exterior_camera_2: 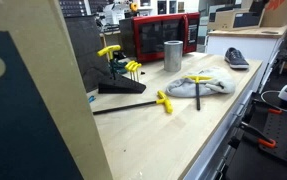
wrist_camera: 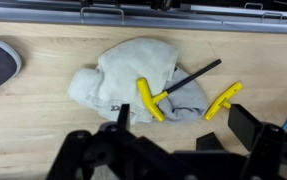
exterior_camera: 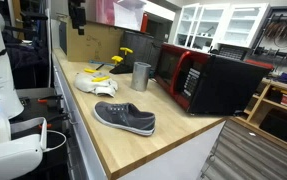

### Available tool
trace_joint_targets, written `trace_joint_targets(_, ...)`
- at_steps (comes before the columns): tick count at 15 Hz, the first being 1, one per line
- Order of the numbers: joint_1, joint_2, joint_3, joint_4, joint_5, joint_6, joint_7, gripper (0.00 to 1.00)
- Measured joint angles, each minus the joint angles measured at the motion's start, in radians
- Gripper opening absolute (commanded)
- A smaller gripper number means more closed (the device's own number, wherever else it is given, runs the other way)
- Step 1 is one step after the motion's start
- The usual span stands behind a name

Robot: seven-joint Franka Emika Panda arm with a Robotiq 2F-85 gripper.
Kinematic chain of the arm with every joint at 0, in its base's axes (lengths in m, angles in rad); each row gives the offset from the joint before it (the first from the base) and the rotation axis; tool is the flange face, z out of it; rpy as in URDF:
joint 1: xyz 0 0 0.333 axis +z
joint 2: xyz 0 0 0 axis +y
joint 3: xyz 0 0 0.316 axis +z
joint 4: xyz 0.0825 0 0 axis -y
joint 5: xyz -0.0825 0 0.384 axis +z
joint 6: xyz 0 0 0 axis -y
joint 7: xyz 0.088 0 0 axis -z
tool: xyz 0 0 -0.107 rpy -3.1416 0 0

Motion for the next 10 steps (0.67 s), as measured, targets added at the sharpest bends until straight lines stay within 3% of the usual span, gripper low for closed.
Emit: trace_joint_targets(10, -0.006, 0.035, -0.007, 0.01, 0.0, 0.025, 0.0, 1.0)
